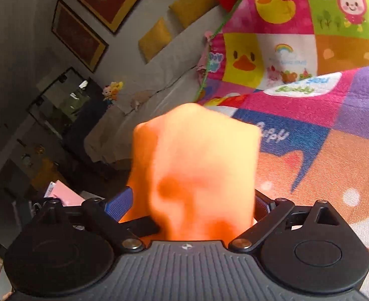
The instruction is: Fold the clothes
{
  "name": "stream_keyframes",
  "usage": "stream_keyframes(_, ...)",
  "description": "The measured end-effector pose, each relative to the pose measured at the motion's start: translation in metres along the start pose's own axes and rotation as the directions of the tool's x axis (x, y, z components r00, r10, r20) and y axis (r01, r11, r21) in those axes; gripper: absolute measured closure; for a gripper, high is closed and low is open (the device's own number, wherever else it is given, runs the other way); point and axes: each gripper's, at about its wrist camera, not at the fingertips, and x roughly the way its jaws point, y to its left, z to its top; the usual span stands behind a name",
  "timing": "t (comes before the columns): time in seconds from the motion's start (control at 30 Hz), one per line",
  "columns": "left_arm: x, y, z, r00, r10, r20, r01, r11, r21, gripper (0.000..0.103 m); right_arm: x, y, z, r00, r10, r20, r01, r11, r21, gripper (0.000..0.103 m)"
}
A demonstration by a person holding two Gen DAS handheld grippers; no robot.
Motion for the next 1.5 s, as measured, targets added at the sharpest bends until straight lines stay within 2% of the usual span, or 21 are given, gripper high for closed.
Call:
stream_keyframes(0.1, 0.010, -0.005, 0.009, 0.998, -0.056, 0.023, 0.056, 0.998, 0.018, 0.018, -0.013, 0.019, 0.003, 0.998, -0.045, 0.047, 0.049, 0.995, -0.088, 0.006)
stream_keyframes(0.17, 0.014, -0.005, 0.010, 0.997, -0.077, 0.027, 0.077, 0.997, 0.019, 0.018, -0.024, 0.021, 0.008, 0.995, -0.063, 0.073, 0.070, 0.993, -0.100, 0.006)
stream_keyframes(0.23, 0.013, -0.005, 0.006, 0.998, -0.052, 0.018, 0.051, 0.998, 0.029, 0.019, -0.027, 0.028, 0.012, 0.983, -0.139, 0.118, 0.157, 0.975, -0.155, 0.005)
stream_keyframes(0.3, 0.011, -0.005, 0.001, 0.999, -0.031, 0.010, 0.030, 0.999, 0.041, 0.017, -0.029, 0.034, 0.016, 0.963, -0.210, 0.168, 0.243, 0.948, -0.206, 0.000)
stream_keyframes(0.4, 0.001, -0.008, -0.011, 0.999, -0.043, 0.002, 0.043, 0.997, 0.062, 0.016, -0.033, 0.044, 0.022, 0.919, -0.307, 0.247, 0.370, 0.888, -0.272, 0.000)
stream_keyframes(0.5, -0.010, -0.016, -0.017, 0.995, -0.094, 0.021, 0.092, 0.992, 0.081, 0.019, -0.017, 0.050, 0.028, 0.883, -0.372, 0.286, 0.457, 0.819, -0.348, 0.000)
stream_keyframes(0.63, -0.031, -0.040, -0.012, 0.970, -0.221, 0.101, 0.206, 0.968, 0.142, 0.019, 0.007, 0.050, 0.027, 0.825, -0.468, 0.317, 0.565, 0.700, -0.436, 0.000)
stream_keyframes(0.7, -0.043, -0.052, -0.011, 0.947, -0.287, 0.144, 0.259, 0.947, 0.189, 0.019, 0.004, 0.039, 0.025, 0.842, -0.459, 0.282, 0.538, 0.748, -0.388, 0.000)
stream_keyframes(0.77, -0.054, -0.061, -0.011, 0.923, -0.343, 0.172, 0.301, 0.925, 0.232, 0.016, -0.001, 0.031, 0.023, 0.844, -0.460, 0.275, 0.534, 0.770, -0.349, 0.000)
stream_keyframes(0.8, -0.056, -0.065, -0.012, 0.919, -0.353, 0.175, 0.306, 0.920, 0.246, 0.011, -0.002, 0.026, 0.022, 0.840, -0.469, 0.273, 0.540, 0.774, -0.331, 0.000)
stream_keyframes(0.83, -0.056, -0.067, -0.013, 0.921, -0.349, 0.173, 0.301, 0.919, 0.254, 0.010, -0.003, 0.023, 0.022, 0.837, -0.478, 0.268, 0.545, 0.775, -0.319, 0.000)
stream_keyframes(0.87, -0.053, -0.068, -0.014, 0.932, -0.321, 0.166, 0.274, 0.927, 0.254, 0.010, -0.003, 0.021, 0.020, 0.835, -0.484, 0.262, 0.548, 0.776, -0.313, 0.000)
stream_keyframes(0.97, -0.033, -0.060, -0.017, 0.982, -0.149, 0.115, 0.122, 0.969, 0.215, 0.010, 0.003, 0.023, 0.014, 0.827, -0.498, 0.262, 0.562, 0.755, -0.338, 0.000)
stream_keyframes(1.03, -0.019, -0.051, -0.019, 0.996, -0.047, 0.074, 0.032, 0.982, 0.188, 0.010, 0.009, 0.031, 0.010, 0.818, -0.501, 0.282, 0.575, 0.723, -0.384, 0.000)
stream_keyframes(1.07, -0.012, -0.045, -0.020, 0.999, 0.000, 0.053, -0.009, 0.984, 0.176, 0.010, 0.009, 0.036, 0.010, 0.821, -0.494, 0.287, 0.571, 0.718, -0.399, 0.000)
stream_keyframes(1.1, -0.006, -0.040, -0.021, 0.999, 0.033, 0.034, -0.038, 0.986, 0.165, 0.010, 0.008, 0.041, 0.012, 0.833, -0.473, 0.288, 0.554, 0.727, -0.407, 0.000)
stream_keyframes(1.17, 0.000, -0.031, -0.024, 0.998, 0.061, 0.007, -0.061, 0.988, 0.144, 0.008, 0.006, 0.050, 0.016, 0.854, -0.433, 0.289, 0.520, 0.742, -0.423, 0.000)
stream_keyframes(1.27, 0.006, -0.024, -0.025, 0.997, 0.069, -0.015, -0.067, 0.990, 0.127, 0.007, 0.017, 0.065, 0.026, 0.851, -0.435, 0.294, 0.526, 0.708, -0.472, 0.000)
stream_keyframes(1.37, 0.004, -0.020, -0.027, 0.997, 0.073, -0.017, -0.070, 0.990, 0.119, 0.007, 0.050, 0.063, 0.032, 0.844, -0.497, 0.203, 0.523, 0.677, -0.517, 0.000)
stream_keyframes(1.43, 0.003, -0.018, -0.027, 0.997, 0.079, -0.016, -0.076, 0.990, 0.115, 0.007, 0.074, 0.051, 0.031, 0.841, -0.528, 0.121, 0.506, 0.686, -0.523, 0.000)
stream_keyframes(1.5, 0.003, -0.018, -0.026, 0.996, 0.082, -0.015, -0.080, 0.990, 0.112, 0.008, 0.083, 0.045, 0.027, 0.838, -0.535, 0.109, 0.508, 0.690, -0.515, 0.000)
